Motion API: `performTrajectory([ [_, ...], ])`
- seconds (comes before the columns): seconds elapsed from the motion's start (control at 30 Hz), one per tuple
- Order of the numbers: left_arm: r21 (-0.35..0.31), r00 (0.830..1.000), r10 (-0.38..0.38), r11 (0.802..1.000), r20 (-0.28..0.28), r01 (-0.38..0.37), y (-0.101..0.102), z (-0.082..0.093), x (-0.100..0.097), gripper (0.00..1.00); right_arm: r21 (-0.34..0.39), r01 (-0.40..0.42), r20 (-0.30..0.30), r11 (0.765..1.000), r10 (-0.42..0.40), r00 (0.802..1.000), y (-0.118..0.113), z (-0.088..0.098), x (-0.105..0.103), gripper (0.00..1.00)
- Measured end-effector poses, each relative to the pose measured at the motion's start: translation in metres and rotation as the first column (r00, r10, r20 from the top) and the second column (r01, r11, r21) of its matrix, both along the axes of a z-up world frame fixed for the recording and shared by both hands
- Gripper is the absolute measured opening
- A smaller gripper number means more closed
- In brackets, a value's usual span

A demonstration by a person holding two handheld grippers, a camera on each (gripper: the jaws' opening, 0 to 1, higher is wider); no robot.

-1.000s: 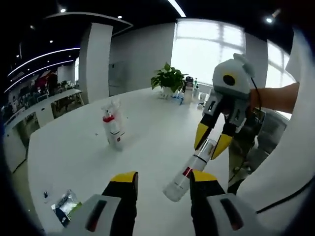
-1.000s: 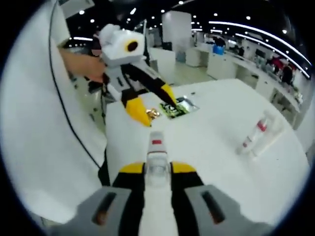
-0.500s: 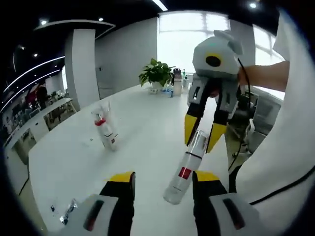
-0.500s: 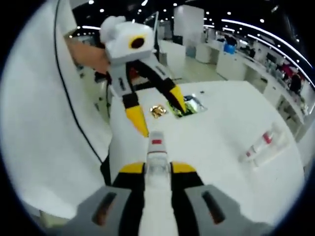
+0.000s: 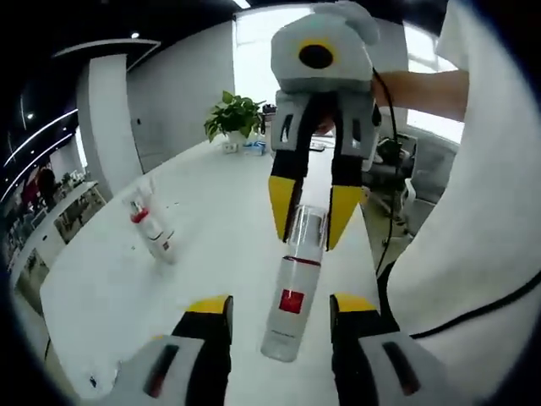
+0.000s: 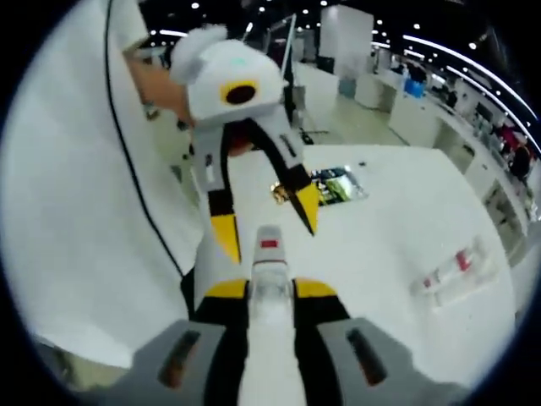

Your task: Arrange the skincare products in the storage area until every visible bottle or jar stands upright without overlapping.

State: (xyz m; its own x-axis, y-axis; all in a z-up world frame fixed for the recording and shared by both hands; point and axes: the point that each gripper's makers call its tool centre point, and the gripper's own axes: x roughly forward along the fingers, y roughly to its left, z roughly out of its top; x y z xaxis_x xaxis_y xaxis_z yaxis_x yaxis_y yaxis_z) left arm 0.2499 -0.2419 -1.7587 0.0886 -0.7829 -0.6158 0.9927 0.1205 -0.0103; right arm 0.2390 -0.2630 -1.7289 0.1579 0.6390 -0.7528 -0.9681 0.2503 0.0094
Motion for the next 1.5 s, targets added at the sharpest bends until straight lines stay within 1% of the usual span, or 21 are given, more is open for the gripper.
performTrajectory([
  [0.1, 0.001, 1.0, -0.013, 1.0, -0.016, 0.013, -0.001, -0.002, -0.004, 0.45, 0.005, -0.014, -0.002, 1.0, 0.014, 1.0, 0.004, 0.003, -0.002, 0.17],
  [0.2, 0.023, 0.999, -0.03, 0.999, -0.011, 0.031, 0.001, -0.005, -0.008, 0.42, 0.012, -0.032, -0.004, 0.999, 0.032, 0.999, 0.009, 0.007, -0.005, 0.17],
  [0.27, 0.038, 0.999, -0.044, 0.998, -0.007, 0.044, 0.002, -0.008, -0.011, 0.39, 0.012, -0.041, -0.003, 0.999, 0.041, 0.999, 0.011, 0.008, -0.006, 0.17],
  [0.33, 0.039, 0.999, -0.046, 0.998, -0.007, 0.046, 0.002, -0.008, -0.011, 0.35, 0.014, -0.043, -0.005, 0.999, 0.043, 0.999, 0.012, 0.008, -0.006, 0.17],
  [0.47, 0.031, 0.999, -0.052, 0.998, -0.005, 0.053, 0.002, -0.007, -0.013, 0.29, -0.012, -0.054, -0.01, 0.998, 0.054, 0.998, 0.009, 0.005, -0.008, 0.17],
  [0.53, 0.031, 0.998, -0.058, 0.998, -0.002, 0.058, 0.002, -0.006, -0.014, 0.27, -0.011, -0.06, -0.014, 0.998, 0.06, 0.998, 0.01, 0.005, -0.009, 0.17],
  [0.77, 0.047, 0.997, -0.077, 0.996, 0.01, 0.076, 0.004, -0.009, -0.016, 0.25, -0.003, -0.065, -0.014, 0.998, 0.065, 0.998, 0.013, 0.009, -0.008, 0.17],
  [0.87, 0.057, 0.997, -0.078, 0.995, 0.025, 0.076, 0.005, -0.009, -0.014, 0.23, -0.006, -0.068, -0.017, 0.998, 0.067, 0.998, 0.013, 0.009, -0.007, 0.17],
  [1.03, 0.062, 0.997, -0.073, 0.996, 0.031, 0.071, 0.006, -0.009, -0.012, 0.22, -0.01, -0.07, -0.012, 0.998, 0.07, 0.997, 0.013, 0.008, -0.005, 0.17],
  [1.1, 0.067, 0.997, -0.072, 0.995, 0.01, 0.072, 0.007, -0.01, -0.014, 0.22, -0.011, -0.073, -0.017, 0.997, 0.073, 0.997, 0.014, 0.007, -0.006, 0.18],
  [1.3, 0.077, 0.996, -0.088, 0.993, 0.021, 0.086, 0.008, -0.01, -0.017, 0.2, -0.009, -0.081, -0.032, 0.997, 0.08, 0.996, 0.013, 0.005, -0.007, 0.18],
  [1.5, 0.07, 0.996, -0.084, 0.994, 0.005, 0.084, 0.008, -0.011, -0.017, 0.19, -0.006, -0.08, -0.039, 0.997, 0.08, 0.996, 0.012, 0.003, -0.007, 0.18],
])
